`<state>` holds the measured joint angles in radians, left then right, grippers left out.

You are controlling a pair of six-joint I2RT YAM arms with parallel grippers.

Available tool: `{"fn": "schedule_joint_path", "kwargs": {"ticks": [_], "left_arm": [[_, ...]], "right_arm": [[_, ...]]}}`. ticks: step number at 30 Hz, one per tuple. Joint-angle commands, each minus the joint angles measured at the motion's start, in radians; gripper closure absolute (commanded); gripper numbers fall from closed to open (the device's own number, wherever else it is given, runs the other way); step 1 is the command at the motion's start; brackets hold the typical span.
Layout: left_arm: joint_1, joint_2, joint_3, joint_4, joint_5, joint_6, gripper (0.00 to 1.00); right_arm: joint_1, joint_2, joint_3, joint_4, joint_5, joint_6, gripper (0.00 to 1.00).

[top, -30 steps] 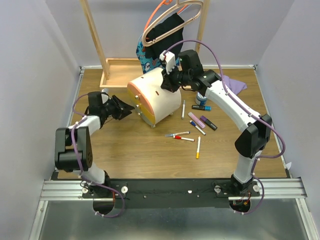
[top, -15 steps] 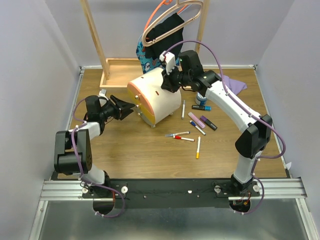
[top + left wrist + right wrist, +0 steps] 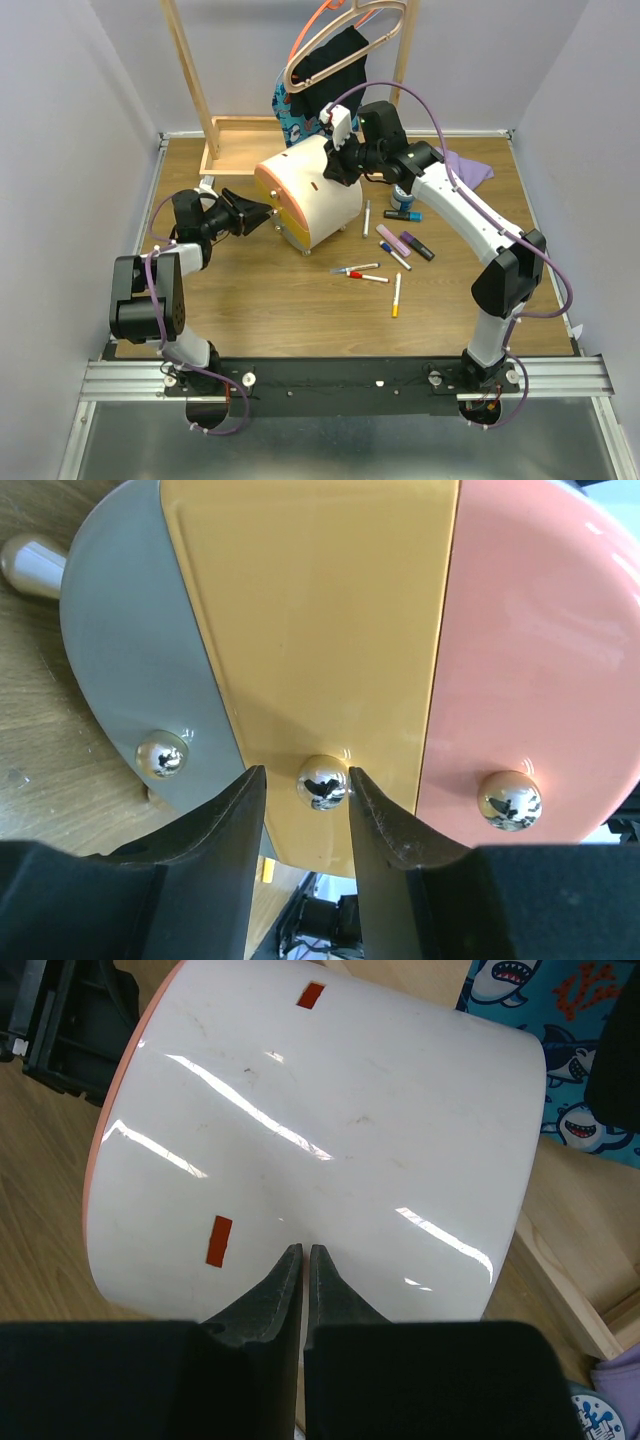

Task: Sort the stationery into containers
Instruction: Open the drawer in the storage box.

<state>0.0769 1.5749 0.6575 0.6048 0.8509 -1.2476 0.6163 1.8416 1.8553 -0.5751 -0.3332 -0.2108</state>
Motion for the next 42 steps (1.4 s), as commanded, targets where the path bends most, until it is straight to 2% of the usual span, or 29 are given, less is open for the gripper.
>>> {"fn": "schedule_joint_path", "kwargs": {"ticks": [1,17,25,36,42], "left_arm": [[-0.019,0.020,0.016,0.036,0.037,-0.015,0.54],[-0.042,0.027,0.008,0.052,0.028,-0.030,0.58],[-0.037,0.025,-0.006,0.076,0.039,-0.045,0.70],[0.033,-0.050,-0.073,0.062,0.070,-0.046,0.73],[0.070,-0.108,-0.111,-0.011,0.082,-0.001,0.73]], "right_arm": [[0.008,0.027,-0.007,-0.055,0.034,-0.016,0.86],[0.011,0.036,0.001,-0.055,0.039,-0.016,0.87],[0.014,0.038,-0.005,-0.055,0.043,-0.019,0.87],[0.016,0.042,-0.018,-0.057,0.060,-0.036,0.87],[0.016,0.050,-0.016,-0.057,0.056,-0.038,0.87]]}}
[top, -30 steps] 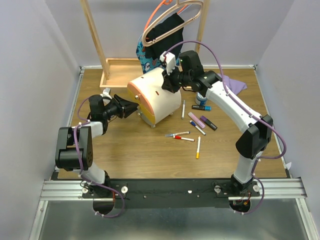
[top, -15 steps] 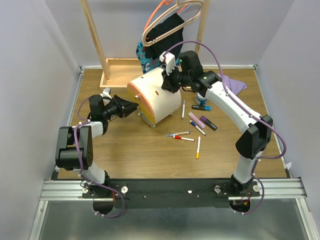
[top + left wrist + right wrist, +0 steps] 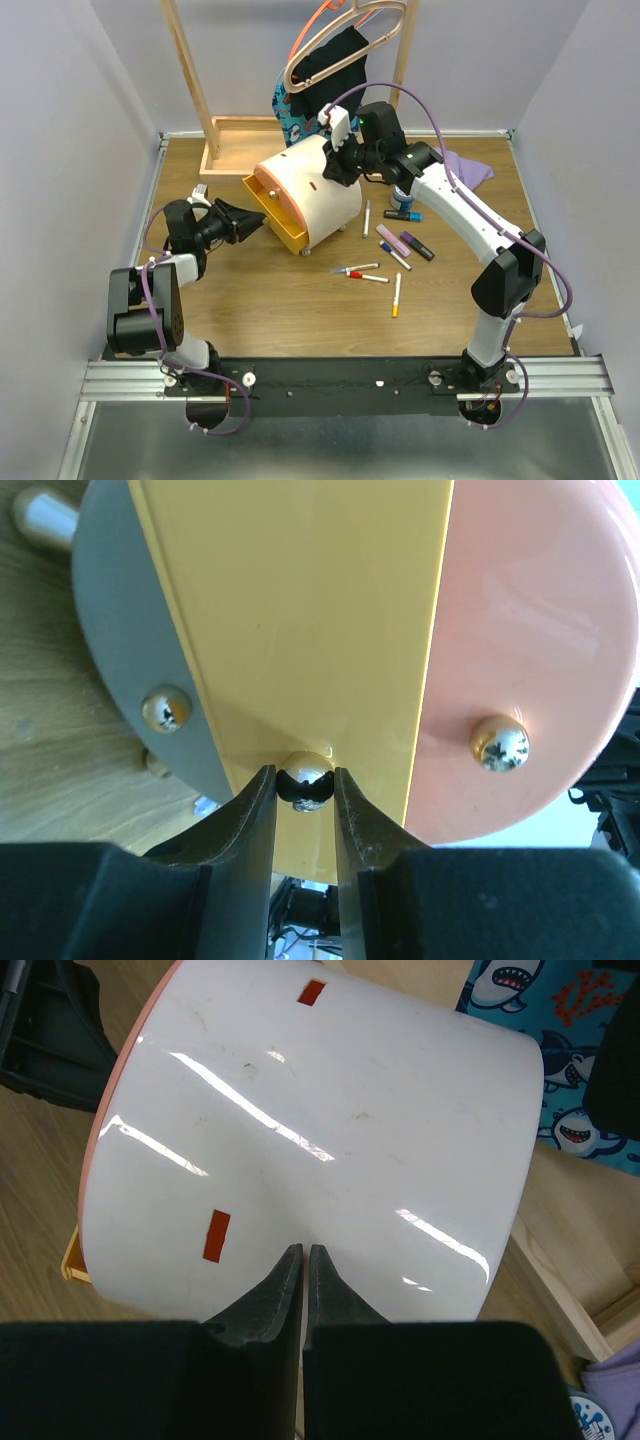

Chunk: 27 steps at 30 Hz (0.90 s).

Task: Sort the stationery into containers
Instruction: Open the drawer in the storage box.

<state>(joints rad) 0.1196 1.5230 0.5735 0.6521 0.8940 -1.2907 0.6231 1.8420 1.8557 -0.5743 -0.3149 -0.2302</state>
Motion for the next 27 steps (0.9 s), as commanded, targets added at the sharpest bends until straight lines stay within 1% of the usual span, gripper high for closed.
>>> {"fn": "schedule_joint_path", "kwargs": {"ticks": [1,7,8,12,16,19,22,24,27], "left_arm": [[0.035,-0.064,-0.029,-0.086,0.045,0.054,0.73],[0.089,-0.107,-0.067,-0.158,0.108,0.094,0.75],[0.098,-0.110,-0.070,-0.169,0.120,0.119,0.75],[0.146,-0.153,-0.072,-0.319,0.149,0.218,0.75],[0.166,-0.190,-0.102,-0.388,0.169,0.272,0.75],[0.189,-0.216,-0.119,-0.422,0.172,0.303,0.75],[0.204,-0.225,-0.129,-0.422,0.163,0.314,0.75],[0.209,-0.227,-0.126,-0.417,0.142,0.318,0.72],[0.210,-0.222,-0.103,-0.427,0.125,0.343,0.60]], "right_arm": [[0.009,0.051,-0.015,-0.059,0.037,-0.021,0.87],[0.007,0.045,-0.021,-0.059,0.040,-0.026,0.87],[0.007,0.042,-0.024,-0.059,0.039,-0.024,0.87],[0.007,0.030,-0.044,-0.061,0.039,-0.027,0.87],[0.009,0.022,-0.056,-0.059,0.043,-0.034,0.87],[0.009,0.016,-0.062,-0.058,0.046,-0.035,0.87],[0.007,0.014,-0.066,-0.056,0.048,-0.037,0.87],[0.009,0.014,-0.064,-0.056,0.046,-0.037,0.87],[0.007,0.014,-0.062,-0.056,0.048,-0.037,0.87]]}}
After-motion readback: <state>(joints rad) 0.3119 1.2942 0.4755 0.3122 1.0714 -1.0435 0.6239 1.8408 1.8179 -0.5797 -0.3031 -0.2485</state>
